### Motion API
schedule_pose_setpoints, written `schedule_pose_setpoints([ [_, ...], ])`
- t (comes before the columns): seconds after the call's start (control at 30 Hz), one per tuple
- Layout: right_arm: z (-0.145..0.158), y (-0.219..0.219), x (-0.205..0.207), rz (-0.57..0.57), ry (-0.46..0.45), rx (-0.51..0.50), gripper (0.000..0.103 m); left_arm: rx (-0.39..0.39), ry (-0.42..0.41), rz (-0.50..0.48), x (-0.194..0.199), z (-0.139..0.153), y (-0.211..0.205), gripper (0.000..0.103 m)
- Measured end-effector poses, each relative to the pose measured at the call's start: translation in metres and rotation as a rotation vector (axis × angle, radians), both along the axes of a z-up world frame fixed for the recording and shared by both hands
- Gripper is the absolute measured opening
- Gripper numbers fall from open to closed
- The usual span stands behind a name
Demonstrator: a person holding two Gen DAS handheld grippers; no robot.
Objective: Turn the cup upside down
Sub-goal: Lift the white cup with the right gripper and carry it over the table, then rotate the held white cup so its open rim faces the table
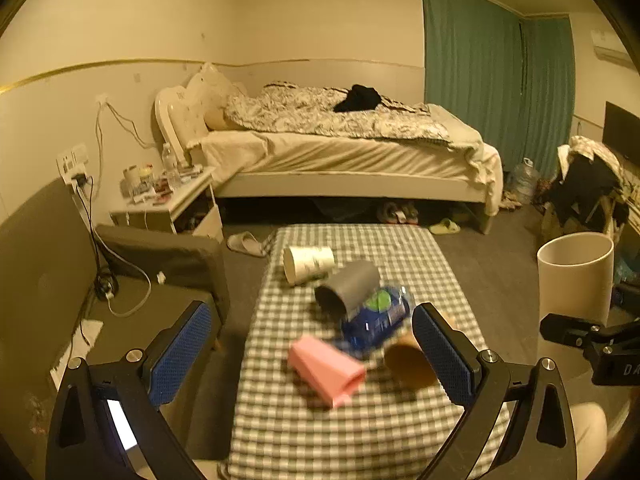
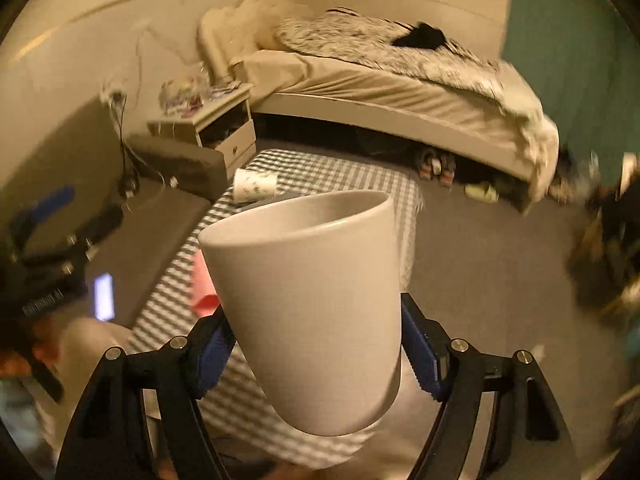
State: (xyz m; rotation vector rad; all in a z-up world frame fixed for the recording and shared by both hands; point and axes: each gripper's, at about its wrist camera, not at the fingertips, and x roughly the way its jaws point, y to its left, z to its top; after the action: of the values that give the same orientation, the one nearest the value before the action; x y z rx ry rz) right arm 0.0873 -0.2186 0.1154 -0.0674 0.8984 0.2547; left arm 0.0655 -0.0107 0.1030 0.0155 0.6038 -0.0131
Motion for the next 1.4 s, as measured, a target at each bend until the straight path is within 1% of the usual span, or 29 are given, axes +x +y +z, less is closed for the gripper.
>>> schedule_pose_setpoints([
  [0.1,-0.018,0.006,-0.031,-0.048,0.011,0.047,0.075,-0.003,0.021,-0.004,-0.015,-0.018,0.004,0.103],
  [0.17,-0.033,0.011,-0.042,-0.073,0.019,0.067,0.075,-0.012,0.039,0.004,-0.021,-0.033,0.006,0.103],
  [0.23,-0.05,0.015,-0.047,-0.085,0.022,0.066,0.075,-0.025,0.061,0.021,-0.026,-0.053,0.01,0.103],
  [0.27,-0.059,0.018,-0.047,-0.089,0.022,0.067,0.075,-0.024,0.068,0.026,-0.028,-0.062,0.01,0.103],
  [0.33,-0.081,0.026,-0.047,-0.101,0.052,0.083,0.075,-0.009,0.088,0.034,-0.031,-0.08,0.012,0.103],
  [0.4,-0.097,0.029,-0.045,-0.104,0.072,0.098,0.075,0.002,0.109,0.034,-0.034,-0.1,0.014,0.103],
  [0.43,-0.109,0.033,-0.043,-0.106,0.087,0.086,0.075,0.002,0.116,0.032,-0.035,-0.109,0.015,0.103],
  [0.53,-0.133,0.04,-0.038,-0.115,0.102,0.034,0.075,0.004,0.148,0.021,-0.037,-0.13,0.02,0.103],
  [0.57,-0.138,0.041,-0.036,-0.121,0.11,0.032,0.075,0.001,0.158,0.022,-0.037,-0.135,0.022,0.103],
  [0.67,-0.158,0.038,-0.026,-0.151,0.153,0.047,0.075,-0.031,0.163,0.018,-0.033,-0.144,0.028,0.103],
  [0.83,-0.18,0.045,-0.014,-0.156,0.188,0.027,0.075,-0.042,0.178,0.007,-0.028,-0.152,0.032,0.103],
  [0.97,-0.184,0.052,-0.005,-0.155,0.19,0.008,0.075,-0.026,0.203,0.009,-0.025,-0.157,0.03,0.103],
  [1.17,-0.192,0.05,0.01,-0.175,0.215,0.025,0.074,-0.024,0.219,0.026,-0.023,-0.162,0.032,0.103],
  [1.23,-0.195,0.049,0.015,-0.184,0.229,0.04,0.074,-0.021,0.223,0.031,-0.023,-0.163,0.032,0.103],
  [1.4,-0.192,0.047,0.018,-0.179,0.215,0.087,0.074,-0.011,0.229,0.033,-0.021,-0.164,0.03,0.103],
])
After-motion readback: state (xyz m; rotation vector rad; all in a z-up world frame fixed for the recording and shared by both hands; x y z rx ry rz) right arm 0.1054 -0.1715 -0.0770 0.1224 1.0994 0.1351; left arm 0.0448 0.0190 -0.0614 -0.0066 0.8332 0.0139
